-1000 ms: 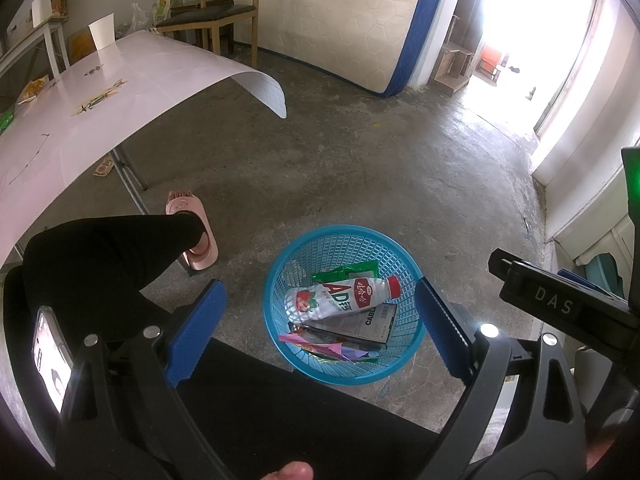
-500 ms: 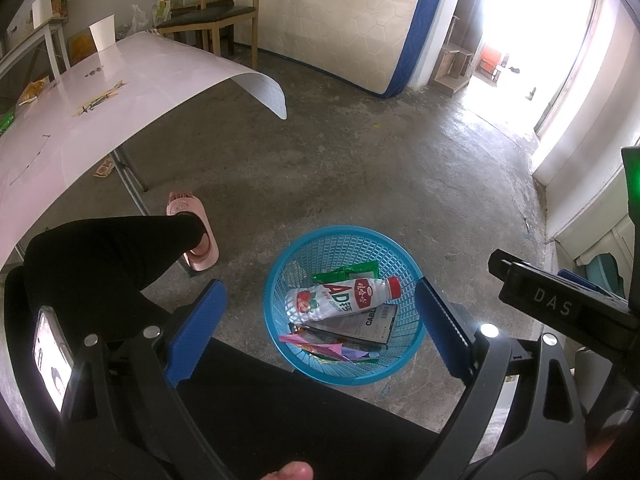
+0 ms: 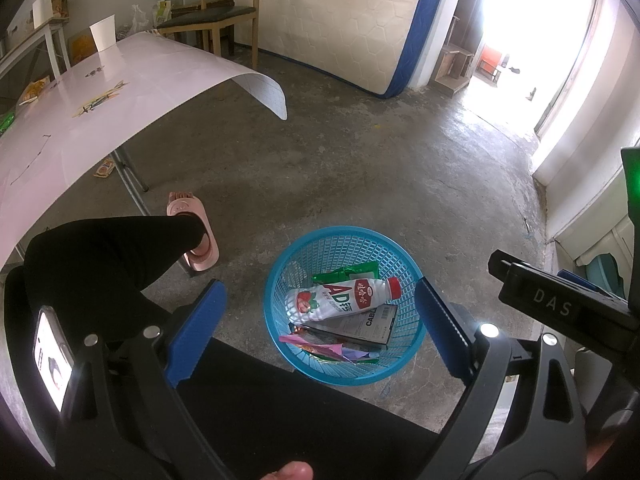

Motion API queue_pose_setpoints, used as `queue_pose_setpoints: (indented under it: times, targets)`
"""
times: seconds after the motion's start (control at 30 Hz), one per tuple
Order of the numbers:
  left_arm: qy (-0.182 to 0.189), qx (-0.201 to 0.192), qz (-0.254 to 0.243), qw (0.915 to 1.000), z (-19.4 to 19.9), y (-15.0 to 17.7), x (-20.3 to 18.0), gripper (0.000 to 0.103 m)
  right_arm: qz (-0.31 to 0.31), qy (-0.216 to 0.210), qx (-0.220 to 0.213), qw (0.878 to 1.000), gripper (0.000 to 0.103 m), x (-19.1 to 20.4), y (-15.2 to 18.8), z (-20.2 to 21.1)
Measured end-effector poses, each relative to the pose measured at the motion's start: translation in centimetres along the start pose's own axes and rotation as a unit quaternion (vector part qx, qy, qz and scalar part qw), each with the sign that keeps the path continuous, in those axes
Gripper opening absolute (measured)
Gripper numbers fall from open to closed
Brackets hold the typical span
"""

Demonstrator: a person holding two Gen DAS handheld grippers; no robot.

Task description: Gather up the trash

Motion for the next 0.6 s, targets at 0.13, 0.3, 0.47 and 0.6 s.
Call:
queue_pose_setpoints:
  times: [0.13,0.3,0.47,0.6]
  targets:
    - [0.000,0.000,0.000,1.0000,0.00,0.01,-0.02,0.091,0.001,0.000,0.000,1.000,0.097,0.00,0.10,-0.02]
    - [0.000,0.000,0.000,1.0000,0.00,0.03,-0.01,0.091,0.001,0.000,0.001,1.000,0.097,-0.02,0.05,-0.03]
    - [0.000,0.000,0.000,1.0000,-0.01,0.04,-0.01,0.091,0.001,0.000,0.001,1.000,0.097,-0.02,-0.02,-0.03]
    - [0.000,0.000,0.000,1.0000,0.01,0.06,-0.02,0.091,0.001,-0.001,0.001,1.000,0.097,-0.01,-0.03,-0.02]
Point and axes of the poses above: each gripper's, at about its wrist camera, not at the fingertips, and z roughly against the way its jaws point, x to its left, y to its underside, the point moved 2 cm from there along -z, roughly the way its jaws point, and after that the axes turned 12 degrees about x, right-handed, at the moved point
